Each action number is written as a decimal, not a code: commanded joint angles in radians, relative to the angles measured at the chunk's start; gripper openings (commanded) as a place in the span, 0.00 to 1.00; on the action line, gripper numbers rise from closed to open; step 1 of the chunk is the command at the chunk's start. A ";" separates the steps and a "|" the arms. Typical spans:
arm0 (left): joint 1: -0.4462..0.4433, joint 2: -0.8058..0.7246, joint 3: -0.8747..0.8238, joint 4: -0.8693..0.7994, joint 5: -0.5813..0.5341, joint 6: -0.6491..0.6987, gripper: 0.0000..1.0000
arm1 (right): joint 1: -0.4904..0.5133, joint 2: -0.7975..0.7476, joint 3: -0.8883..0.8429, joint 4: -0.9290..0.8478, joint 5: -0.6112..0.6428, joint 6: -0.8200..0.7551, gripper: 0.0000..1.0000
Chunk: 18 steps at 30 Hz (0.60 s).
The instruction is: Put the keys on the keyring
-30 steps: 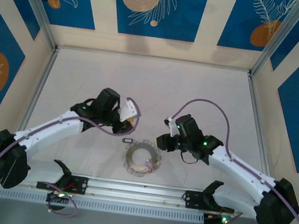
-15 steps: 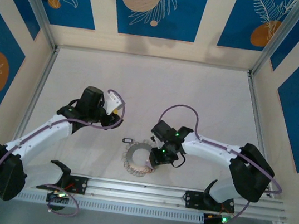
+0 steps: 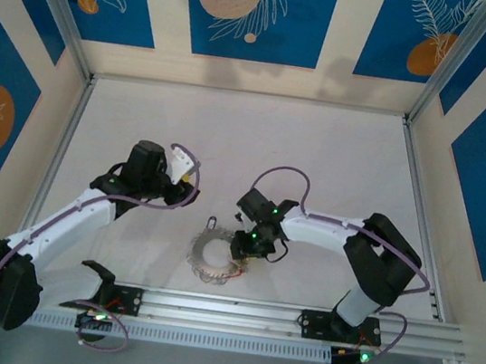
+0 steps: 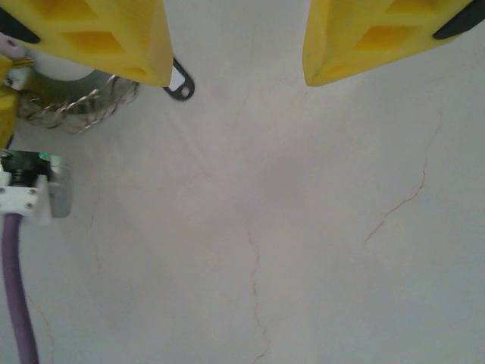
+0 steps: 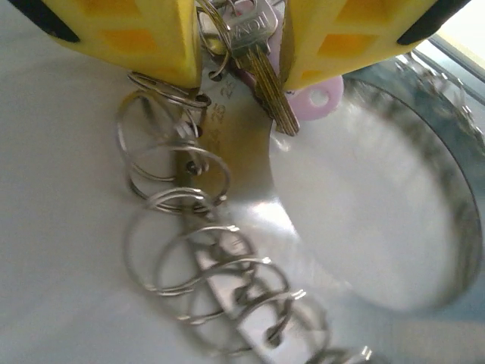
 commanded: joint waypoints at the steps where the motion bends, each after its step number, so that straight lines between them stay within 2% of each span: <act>1: 0.020 -0.021 -0.016 0.031 -0.018 -0.028 0.48 | -0.017 0.053 0.062 0.067 -0.030 -0.002 0.34; 5: 0.026 -0.019 -0.016 0.034 -0.020 -0.032 0.49 | -0.044 0.092 0.098 0.140 -0.056 -0.007 0.33; 11: 0.030 -0.020 -0.024 0.038 -0.044 -0.060 0.49 | -0.074 0.032 0.124 0.064 0.024 -0.112 0.35; 13: 0.031 -0.020 -0.025 0.034 -0.057 -0.076 0.51 | -0.073 -0.013 0.118 0.020 0.051 -0.187 0.35; 15: 0.031 -0.018 -0.020 0.024 -0.085 -0.116 0.58 | -0.068 -0.061 0.099 -0.008 0.073 -0.272 0.35; 18: 0.033 -0.006 0.025 -0.060 -0.156 -0.239 0.63 | -0.049 -0.122 0.065 -0.030 0.057 -0.460 0.37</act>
